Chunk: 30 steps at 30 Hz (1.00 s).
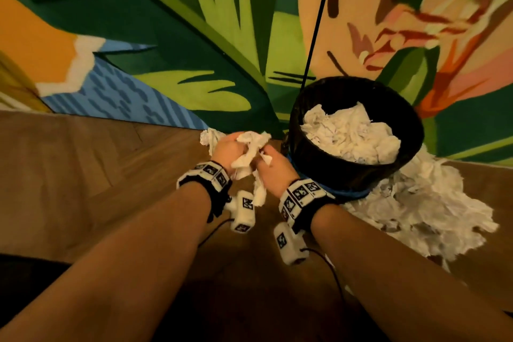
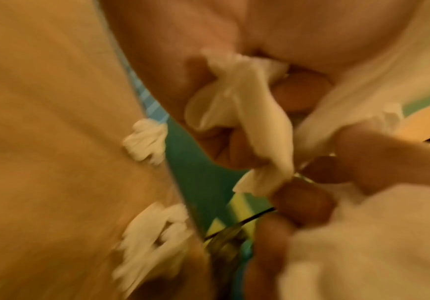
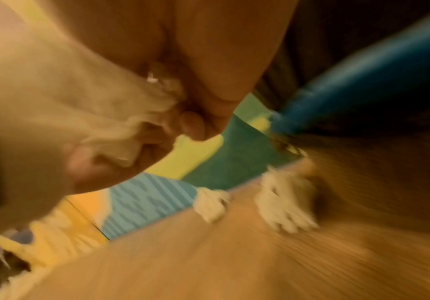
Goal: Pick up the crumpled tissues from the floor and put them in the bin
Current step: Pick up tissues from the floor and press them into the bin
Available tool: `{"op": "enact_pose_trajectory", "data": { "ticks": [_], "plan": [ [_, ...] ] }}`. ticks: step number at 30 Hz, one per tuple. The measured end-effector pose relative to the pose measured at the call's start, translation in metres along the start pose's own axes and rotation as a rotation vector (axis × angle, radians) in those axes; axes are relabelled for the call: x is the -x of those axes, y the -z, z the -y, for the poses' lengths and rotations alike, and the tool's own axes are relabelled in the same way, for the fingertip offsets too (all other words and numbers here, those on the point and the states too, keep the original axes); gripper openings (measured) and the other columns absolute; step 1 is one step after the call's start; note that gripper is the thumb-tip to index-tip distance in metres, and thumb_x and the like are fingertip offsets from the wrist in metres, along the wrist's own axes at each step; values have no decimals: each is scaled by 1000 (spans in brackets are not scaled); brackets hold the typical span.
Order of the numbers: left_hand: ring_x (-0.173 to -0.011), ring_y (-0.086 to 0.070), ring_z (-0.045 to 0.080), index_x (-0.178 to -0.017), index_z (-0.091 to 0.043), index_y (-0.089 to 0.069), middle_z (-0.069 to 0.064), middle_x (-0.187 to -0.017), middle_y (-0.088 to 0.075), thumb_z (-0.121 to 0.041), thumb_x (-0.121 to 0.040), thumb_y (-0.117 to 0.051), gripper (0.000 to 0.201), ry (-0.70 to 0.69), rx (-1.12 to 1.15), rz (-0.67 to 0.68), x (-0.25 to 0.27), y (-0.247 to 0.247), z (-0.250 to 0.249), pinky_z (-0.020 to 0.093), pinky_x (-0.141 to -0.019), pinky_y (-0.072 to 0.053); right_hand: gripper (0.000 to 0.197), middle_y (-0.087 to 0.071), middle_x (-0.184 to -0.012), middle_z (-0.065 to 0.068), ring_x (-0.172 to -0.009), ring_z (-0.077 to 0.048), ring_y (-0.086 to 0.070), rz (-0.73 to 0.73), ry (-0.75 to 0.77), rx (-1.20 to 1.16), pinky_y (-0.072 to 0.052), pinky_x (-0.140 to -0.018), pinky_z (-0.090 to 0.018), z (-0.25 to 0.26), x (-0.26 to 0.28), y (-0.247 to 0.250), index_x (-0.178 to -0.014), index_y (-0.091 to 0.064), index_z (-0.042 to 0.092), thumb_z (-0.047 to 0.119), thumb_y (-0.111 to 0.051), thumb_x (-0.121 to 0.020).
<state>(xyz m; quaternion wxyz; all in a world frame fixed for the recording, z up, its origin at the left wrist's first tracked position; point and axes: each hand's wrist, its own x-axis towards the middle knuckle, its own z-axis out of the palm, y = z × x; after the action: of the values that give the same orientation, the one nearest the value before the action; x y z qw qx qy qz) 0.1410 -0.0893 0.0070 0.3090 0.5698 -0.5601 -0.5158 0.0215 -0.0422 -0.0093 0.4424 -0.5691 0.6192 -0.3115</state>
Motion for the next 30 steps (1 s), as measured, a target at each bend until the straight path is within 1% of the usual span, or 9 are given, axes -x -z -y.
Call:
{"op": "enact_pose_trajectory", "data": {
  "ticks": [2,6,8,10,12,16,24,28,30],
  "plan": [
    [-120,-55,36,-129,3,-55,25,-133,-55,5,-95,-45,36,-7,8,-21,4,12,-31,37,-102,-42,29,-66,-114,-6,-104,-24,-61,-151,66,113,-45,-85,-28,24,0,11,-120,-58,20,36,-52,-97],
    [-99,-59,47,-112,23,-57,38,-112,-60,14,-84,-45,31,-60,29,-81,9,29,-87,38,-71,-42,6,-68,-89,-9,-84,-26,-60,-236,209,297,-37,-66,-26,67,5,52,-91,-64,18,21,-59,-91],
    [-69,-63,28,-111,12,-59,18,-82,-67,10,-85,-43,31,-68,121,-139,10,33,-114,28,-55,-42,9,-65,-81,-8,-75,-22,-56,-244,237,304,-31,-60,-26,85,9,76,-82,-59,20,22,-58,-91],
    [-49,-51,5,-83,-11,-58,-9,-54,-57,9,-84,-43,25,-100,114,-157,6,34,-131,18,-48,-42,24,-56,-68,-4,-64,-18,-49,-305,265,304,-27,-52,-25,101,11,103,-70,-51,17,25,-57,-92],
    [-51,-49,3,-73,-23,-52,-9,-59,-55,8,-83,-47,33,-156,39,-172,6,33,-145,16,-47,-43,29,-49,-62,2,-58,-13,-44,-343,293,357,-27,-48,-23,113,15,130,-65,-48,18,26,-57,-91],
    [-72,-49,19,-81,-3,-67,17,-75,-56,3,-83,-52,16,-205,45,-242,7,5,-142,33,-62,-42,22,-53,-60,3,-57,-11,-48,-435,195,376,-34,-51,-24,103,26,171,-68,-59,17,25,-59,-88],
    [-61,-26,17,-63,-10,-44,9,-61,-30,7,-77,-47,21,-241,22,-202,6,-69,-128,30,-56,-20,17,-54,-69,2,-58,-16,-49,-580,87,193,-37,-53,-25,53,29,191,-81,-52,27,10,-52,-85],
    [-56,-18,13,-53,-19,-27,-2,-54,-22,5,-74,-48,39,-374,-73,-161,-1,-88,-136,24,-45,-12,10,-59,-76,3,-68,-14,-54,-595,63,168,-38,-58,-28,43,28,193,-83,-56,30,37,-49,-84],
    [-55,-17,13,-52,-20,-25,-3,-53,-20,3,-71,-51,40,-450,-114,-142,-1,-96,-139,26,-43,-12,26,-60,-99,-9,-89,-24,-54,-533,95,300,-39,-74,-35,35,25,193,-101,-60,19,34,-41,-90]
  ]
}}
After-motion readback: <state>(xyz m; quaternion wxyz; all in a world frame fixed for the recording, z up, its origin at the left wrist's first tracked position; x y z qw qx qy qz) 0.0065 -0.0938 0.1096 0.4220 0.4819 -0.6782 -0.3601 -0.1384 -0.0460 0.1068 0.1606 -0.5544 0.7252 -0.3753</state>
